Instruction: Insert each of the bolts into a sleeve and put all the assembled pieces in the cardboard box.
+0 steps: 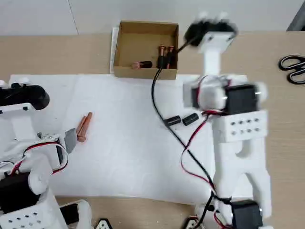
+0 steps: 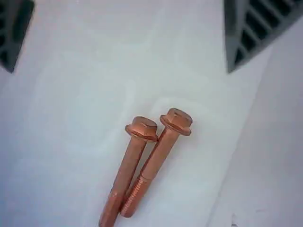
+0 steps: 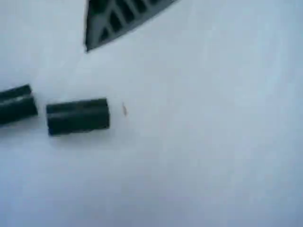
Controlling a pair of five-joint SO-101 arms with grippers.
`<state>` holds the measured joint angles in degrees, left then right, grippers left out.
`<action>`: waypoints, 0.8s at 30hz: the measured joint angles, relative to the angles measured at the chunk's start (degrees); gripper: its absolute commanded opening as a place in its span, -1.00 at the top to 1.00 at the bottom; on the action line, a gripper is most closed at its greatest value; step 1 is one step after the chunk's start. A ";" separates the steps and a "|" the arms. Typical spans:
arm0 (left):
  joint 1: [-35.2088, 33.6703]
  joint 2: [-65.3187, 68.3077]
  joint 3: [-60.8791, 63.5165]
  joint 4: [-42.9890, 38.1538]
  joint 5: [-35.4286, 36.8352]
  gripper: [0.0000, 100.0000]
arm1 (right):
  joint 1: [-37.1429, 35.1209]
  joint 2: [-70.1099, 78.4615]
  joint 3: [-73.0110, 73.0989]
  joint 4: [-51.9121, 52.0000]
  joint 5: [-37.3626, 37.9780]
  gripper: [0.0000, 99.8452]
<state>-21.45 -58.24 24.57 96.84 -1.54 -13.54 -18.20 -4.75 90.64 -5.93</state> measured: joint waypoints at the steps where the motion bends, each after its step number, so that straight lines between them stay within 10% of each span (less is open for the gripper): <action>1: 0.00 0.00 0.00 0.00 0.00 0.46 | -0.09 -0.53 3.69 -1.76 -1.49 0.61; 13: 0.00 0.00 0.00 0.00 0.00 0.46 | -0.53 -0.97 33.58 -32.88 -27.16 0.61; 24: 0.00 0.00 0.00 0.00 0.00 0.46 | -0.44 1.58 42.90 -45.89 -31.74 0.61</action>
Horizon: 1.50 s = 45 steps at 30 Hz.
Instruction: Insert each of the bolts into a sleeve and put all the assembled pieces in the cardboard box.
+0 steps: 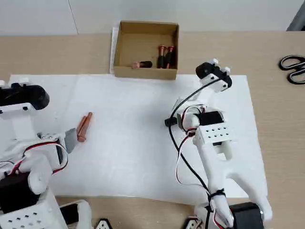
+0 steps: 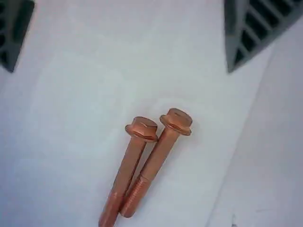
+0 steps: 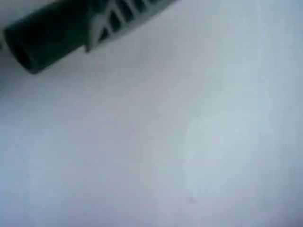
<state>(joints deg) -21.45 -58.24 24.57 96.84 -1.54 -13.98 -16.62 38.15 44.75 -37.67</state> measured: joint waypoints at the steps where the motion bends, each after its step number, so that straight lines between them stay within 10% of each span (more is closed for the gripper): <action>1: 0.00 0.00 0.00 0.00 0.00 0.46 | 0.26 1.49 -0.44 0.44 0.00 0.61; 11: 0.00 0.00 0.00 0.00 0.00 0.46 | 1.05 18.20 -25.93 23.65 0.09 0.61; 36: 0.00 0.00 1.76 0.00 0.00 0.46 | 6.33 42.90 -42.29 26.37 0.00 0.89; 45: 0.00 0.00 1.76 0.00 0.00 0.46 | 5.89 44.40 -54.95 42.55 1.49 0.89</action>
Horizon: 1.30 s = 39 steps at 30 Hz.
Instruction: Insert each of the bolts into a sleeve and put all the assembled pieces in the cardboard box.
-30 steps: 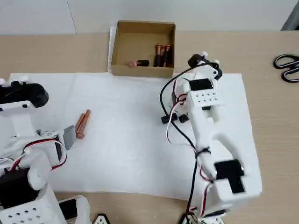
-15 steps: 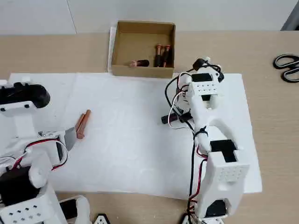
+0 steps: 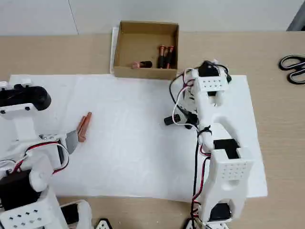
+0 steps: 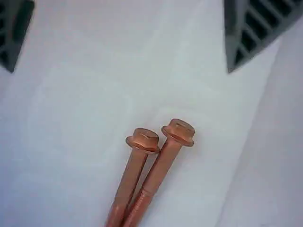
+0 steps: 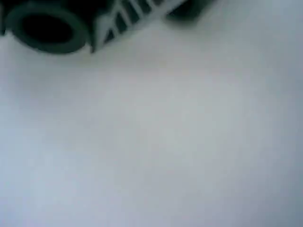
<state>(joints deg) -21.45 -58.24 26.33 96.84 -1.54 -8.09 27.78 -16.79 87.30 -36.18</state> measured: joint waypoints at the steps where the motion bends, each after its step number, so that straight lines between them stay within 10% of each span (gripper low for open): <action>1: 0.00 0.00 0.00 0.00 0.00 0.46 | -0.09 0.00 -2.64 2.55 1.23 0.89; 21: 0.00 17.58 0.09 -7.82 -1.76 0.46 | -2.90 0.00 -15.74 8.79 42.46 0.88; 39: 5.10 49.85 -1.93 -23.56 -1.93 0.62 | -3.25 -0.70 -15.74 9.85 45.01 0.89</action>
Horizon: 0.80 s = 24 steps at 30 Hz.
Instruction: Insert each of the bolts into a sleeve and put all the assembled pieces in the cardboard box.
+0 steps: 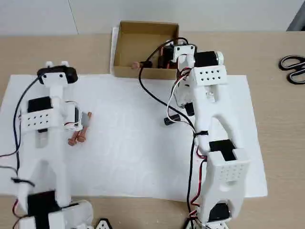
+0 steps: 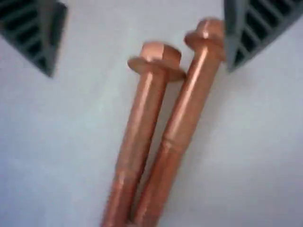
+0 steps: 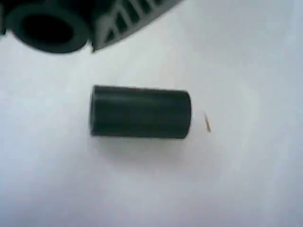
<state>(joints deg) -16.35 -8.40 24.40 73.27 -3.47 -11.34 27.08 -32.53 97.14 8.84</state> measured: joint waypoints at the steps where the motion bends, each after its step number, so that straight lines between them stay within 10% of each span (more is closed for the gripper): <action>1: 0.00 1.41 0.00 -0.88 0.00 0.62 | 0.09 0.00 0.00 0.09 0.00 0.89; 24: 4.31 16.26 -0.62 -10.20 -0.18 0.99 | -0.09 0.00 0.00 0.09 0.00 0.89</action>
<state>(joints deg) -12.04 7.87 23.78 63.08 -3.65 -11.43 27.08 -32.53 97.23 8.84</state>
